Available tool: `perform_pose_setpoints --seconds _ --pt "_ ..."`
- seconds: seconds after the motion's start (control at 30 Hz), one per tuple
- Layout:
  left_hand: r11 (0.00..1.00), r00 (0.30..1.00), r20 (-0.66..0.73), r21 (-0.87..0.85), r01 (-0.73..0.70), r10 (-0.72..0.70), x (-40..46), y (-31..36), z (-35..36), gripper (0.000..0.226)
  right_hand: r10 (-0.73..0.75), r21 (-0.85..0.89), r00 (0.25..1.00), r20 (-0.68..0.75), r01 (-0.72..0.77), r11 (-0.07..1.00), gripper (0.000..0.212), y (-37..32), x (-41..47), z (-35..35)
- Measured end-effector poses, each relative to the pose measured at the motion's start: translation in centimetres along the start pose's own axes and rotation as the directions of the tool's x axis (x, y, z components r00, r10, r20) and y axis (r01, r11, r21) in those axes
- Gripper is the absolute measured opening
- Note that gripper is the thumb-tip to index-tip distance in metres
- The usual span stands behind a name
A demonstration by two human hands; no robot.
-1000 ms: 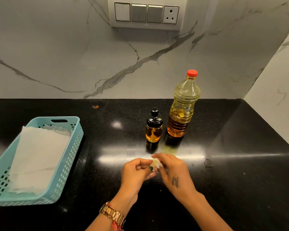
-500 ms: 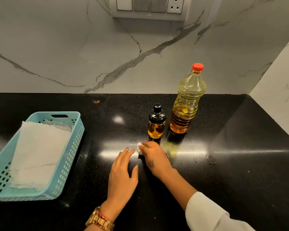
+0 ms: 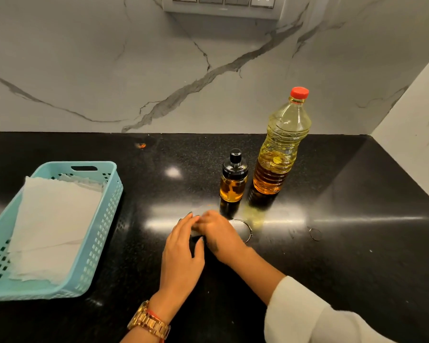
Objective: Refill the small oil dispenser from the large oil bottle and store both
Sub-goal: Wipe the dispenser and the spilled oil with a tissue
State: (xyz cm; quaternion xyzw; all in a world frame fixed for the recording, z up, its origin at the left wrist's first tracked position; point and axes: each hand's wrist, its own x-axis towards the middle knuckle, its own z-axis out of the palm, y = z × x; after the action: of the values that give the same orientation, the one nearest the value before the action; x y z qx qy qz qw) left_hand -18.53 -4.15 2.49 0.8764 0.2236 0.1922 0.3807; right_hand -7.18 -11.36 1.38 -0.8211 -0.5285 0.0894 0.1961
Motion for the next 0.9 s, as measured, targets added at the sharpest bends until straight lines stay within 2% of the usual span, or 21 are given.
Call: perform_pose_setpoints --seconds 0.07,0.17,0.2,0.3,0.43,0.53,0.67,0.73,0.8,0.9 --pt "1.0 1.0 0.014 0.001 -0.012 0.012 -0.1 -0.2 -0.2 0.054 0.016 0.079 1.0 -0.002 -0.016 0.997 0.039 1.3 -2.9 -0.3" --pt "1.0 0.999 0.03 -0.003 -0.026 0.026 -0.3 -0.4 -0.2 0.056 0.215 0.157 0.966 -0.145 -0.192 0.969 0.037 3.2 -3.3 -1.3" --pt "1.0 0.999 0.027 -0.005 -0.023 0.023 -0.3 -0.5 -0.2 0.056 0.234 0.127 0.958 -0.168 -0.214 0.969 0.041 3.4 -2.1 -1.3" --pt "1.0 1.0 -0.01 0.005 -0.015 0.015 0.0 -0.7 -0.4 0.054 0.143 -0.035 0.982 -0.125 -0.148 0.988 0.048 1.7 1.6 -1.4" --pt "0.999 1.0 -0.017 0.053 -0.014 0.015 0.4 -1.6 -1.1 0.057 -0.065 -0.026 0.998 0.021 0.066 0.997 0.047 0.2 1.1 -0.3" --pt "0.998 1.0 0.004 0.068 0.018 -0.018 0.1 -2.4 -1.6 0.061 -0.12 0.008 0.993 0.005 0.12 0.993 0.041 1.2 -2.7 -0.8" --pt "0.997 0.999 0.023 0.071 0.021 -0.023 -0.3 -2.7 -1.4 0.063 0.099 -0.136 0.984 -0.145 -0.119 0.984 0.045 2.0 -0.9 -1.1" --pt "0.998 1.0 0.02 0.061 0.015 -0.016 -0.2 -2.5 -1.4 0.062 0.133 -0.178 0.975 -0.18 -0.165 0.97 0.043 1.1 2.3 -0.9" --pt "0.999 1.0 0.016 0.055 -0.003 0.002 -0.1 -2.3 -1.4 0.065 0.08 -0.173 0.995 -0.065 -0.09 0.981 0.04 0.1 3.7 -0.5" --pt "1.0 1.0 0.008 0.013 -0.001 0.001 0.0 -2.4 -1.8 0.067 -0.133 -0.117 0.989 0.066 0.14 0.983 0.042 -0.2 1.2 -0.2"
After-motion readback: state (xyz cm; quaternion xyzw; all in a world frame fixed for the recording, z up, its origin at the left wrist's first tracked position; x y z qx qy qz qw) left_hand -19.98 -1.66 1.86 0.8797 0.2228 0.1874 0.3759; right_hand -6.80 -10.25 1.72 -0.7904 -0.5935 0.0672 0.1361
